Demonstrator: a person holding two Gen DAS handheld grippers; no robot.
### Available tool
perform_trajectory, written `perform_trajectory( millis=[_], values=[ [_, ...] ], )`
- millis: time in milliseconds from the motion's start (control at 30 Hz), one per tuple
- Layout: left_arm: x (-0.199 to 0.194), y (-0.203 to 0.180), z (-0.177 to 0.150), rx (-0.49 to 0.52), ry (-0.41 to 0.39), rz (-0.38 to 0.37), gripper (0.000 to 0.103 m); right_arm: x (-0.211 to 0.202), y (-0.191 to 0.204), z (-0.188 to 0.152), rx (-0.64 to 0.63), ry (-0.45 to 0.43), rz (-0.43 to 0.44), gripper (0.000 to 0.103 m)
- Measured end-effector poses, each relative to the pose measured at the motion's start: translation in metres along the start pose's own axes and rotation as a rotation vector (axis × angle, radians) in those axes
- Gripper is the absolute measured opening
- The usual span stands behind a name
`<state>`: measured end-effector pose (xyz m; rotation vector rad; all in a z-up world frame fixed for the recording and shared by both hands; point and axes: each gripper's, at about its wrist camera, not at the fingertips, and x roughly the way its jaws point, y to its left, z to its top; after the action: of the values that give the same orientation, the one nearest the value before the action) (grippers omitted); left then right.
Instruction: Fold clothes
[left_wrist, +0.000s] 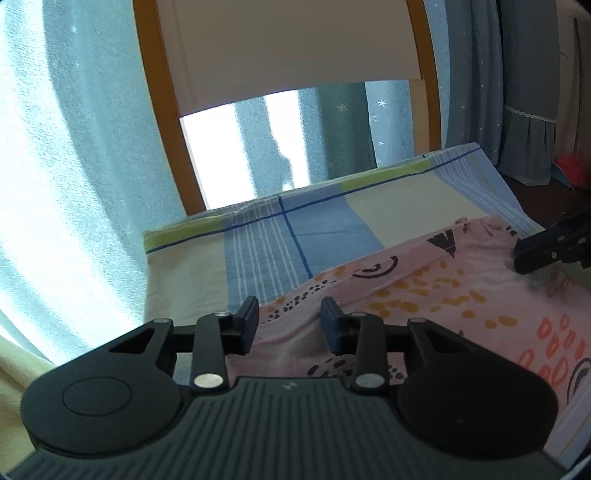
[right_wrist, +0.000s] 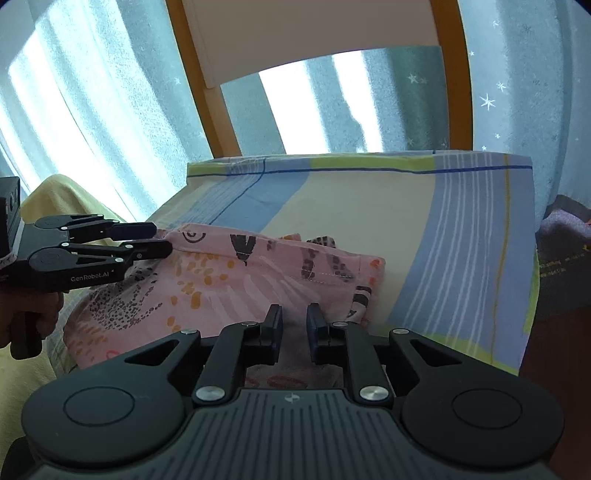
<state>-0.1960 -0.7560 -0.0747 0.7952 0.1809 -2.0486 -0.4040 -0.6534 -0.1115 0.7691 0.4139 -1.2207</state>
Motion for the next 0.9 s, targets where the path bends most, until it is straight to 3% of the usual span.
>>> perform_trajectory(
  millis=[233,400,600,667,900],
  values=[
    [-0.056,-0.015,-0.033,-0.01,-0.005,0.026,0.033,-0.042,0.035,-0.026,-0.048,-0.055,0.02,0.027],
    [-0.054,-0.032,-0.063,0.049,0.039,0.079,0.034,-0.046,0.052,-0.054,-0.121,-0.018,-0.019,0.03],
    [-0.08,-0.035,-0.063,-0.048,0.019,0.171,0.033,-0.062,0.058,-0.066,-0.104,-0.048,-0.079,0.031],
    [-0.08,-0.044,-0.072,-0.03,0.053,0.186,0.033,-0.068,0.065,-0.076,-0.11,-0.052,-0.09,0.031],
    [-0.098,-0.056,-0.075,-0.003,0.05,0.213,0.034,-0.08,0.066,-0.099,-0.085,-0.048,-0.101,0.035]
  ],
)
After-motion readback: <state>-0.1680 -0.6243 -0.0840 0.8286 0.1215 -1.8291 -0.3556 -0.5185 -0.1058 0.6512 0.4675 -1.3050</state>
